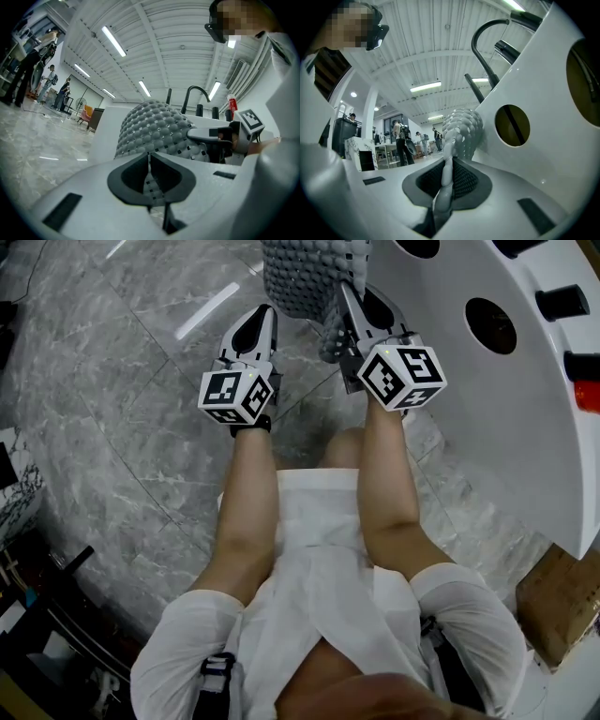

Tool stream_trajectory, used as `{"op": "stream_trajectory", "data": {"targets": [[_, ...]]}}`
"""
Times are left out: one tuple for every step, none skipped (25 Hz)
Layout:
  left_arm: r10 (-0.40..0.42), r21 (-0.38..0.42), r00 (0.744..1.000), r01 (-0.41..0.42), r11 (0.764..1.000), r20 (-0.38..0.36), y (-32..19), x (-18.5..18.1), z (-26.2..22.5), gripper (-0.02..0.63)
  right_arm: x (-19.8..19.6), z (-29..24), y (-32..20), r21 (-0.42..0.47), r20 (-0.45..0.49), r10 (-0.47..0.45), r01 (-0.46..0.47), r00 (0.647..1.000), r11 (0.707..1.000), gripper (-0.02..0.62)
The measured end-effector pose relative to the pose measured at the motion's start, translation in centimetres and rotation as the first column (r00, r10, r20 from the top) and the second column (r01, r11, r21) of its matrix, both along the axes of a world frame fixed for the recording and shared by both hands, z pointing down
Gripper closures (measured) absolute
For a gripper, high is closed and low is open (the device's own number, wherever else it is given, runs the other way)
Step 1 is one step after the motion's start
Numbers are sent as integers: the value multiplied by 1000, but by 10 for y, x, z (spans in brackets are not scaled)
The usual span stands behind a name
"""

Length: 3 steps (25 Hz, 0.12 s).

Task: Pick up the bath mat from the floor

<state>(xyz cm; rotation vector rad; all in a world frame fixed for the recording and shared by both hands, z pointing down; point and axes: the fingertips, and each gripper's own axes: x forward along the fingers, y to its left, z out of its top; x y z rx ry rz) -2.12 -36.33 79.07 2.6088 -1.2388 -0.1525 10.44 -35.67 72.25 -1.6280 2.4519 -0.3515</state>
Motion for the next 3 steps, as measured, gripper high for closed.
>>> {"op": "stream_trajectory", "data": {"targets": [[3,1,1000,-3,1000,2,0,1,0,586,0,0,-1,1,1,-2,2,1000,1000,543],[6,3,1000,-6,1000,4,-1,2,-1,586,-1,-1,-1,2,1,-3,3,1000,1000,543],[10,5,1000,-10,1000,6,-1,3,-1,586,-1,-1,-2,3,0,-5,5,1000,1000,543]]}}
